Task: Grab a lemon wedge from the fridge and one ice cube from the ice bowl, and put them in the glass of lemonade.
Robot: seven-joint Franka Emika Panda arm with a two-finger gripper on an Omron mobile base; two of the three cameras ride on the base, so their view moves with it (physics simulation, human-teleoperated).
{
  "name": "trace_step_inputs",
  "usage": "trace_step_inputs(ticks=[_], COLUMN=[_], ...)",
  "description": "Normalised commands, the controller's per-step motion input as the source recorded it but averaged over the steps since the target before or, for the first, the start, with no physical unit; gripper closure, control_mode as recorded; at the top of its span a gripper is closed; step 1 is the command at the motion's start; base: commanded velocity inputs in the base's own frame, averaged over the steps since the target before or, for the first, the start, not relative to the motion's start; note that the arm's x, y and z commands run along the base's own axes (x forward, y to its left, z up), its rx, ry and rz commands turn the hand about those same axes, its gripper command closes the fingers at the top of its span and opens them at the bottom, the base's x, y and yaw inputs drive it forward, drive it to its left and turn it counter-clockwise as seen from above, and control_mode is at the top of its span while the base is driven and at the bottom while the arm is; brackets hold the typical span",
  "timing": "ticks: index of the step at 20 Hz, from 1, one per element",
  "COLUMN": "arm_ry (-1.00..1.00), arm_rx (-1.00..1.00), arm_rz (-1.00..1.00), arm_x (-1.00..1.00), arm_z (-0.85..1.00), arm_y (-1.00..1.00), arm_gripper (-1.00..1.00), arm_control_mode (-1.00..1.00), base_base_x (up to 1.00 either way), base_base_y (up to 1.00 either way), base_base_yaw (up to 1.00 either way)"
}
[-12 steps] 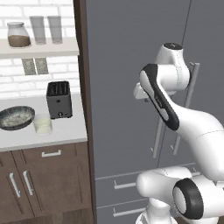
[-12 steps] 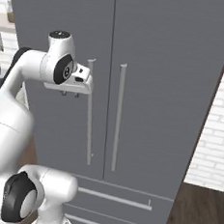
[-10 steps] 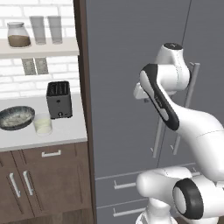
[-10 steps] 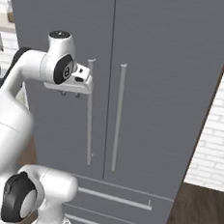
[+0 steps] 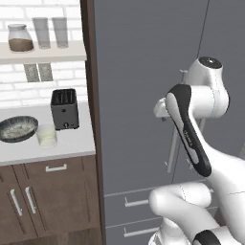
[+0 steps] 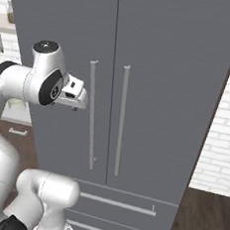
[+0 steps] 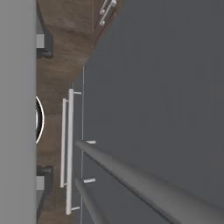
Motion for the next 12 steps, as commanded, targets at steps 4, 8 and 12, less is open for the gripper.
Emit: trace_step_inputs(ticks=[4,8,12], arm_ry=[-0.1,-0.07,-0.07], arm_rx=[0.0,0.0,0.02], arm_rz=[-0.07,-0.01,-0.01], arm_x=[-0.37,-0.45,-0.3], arm_z=[-0.14,-0.04,0.0], arm_y=[0.07,0.0,0.0], arm_gripper=[-1.0,-1.0,-1.0], arm_control_mode=[-1.0,-1.0,-1.0], base_base_x=[0.0,0.0,0.0], base_base_y=[0.0,0.0,0.0], base_base_yaw=[0.0,0.0,0.0])
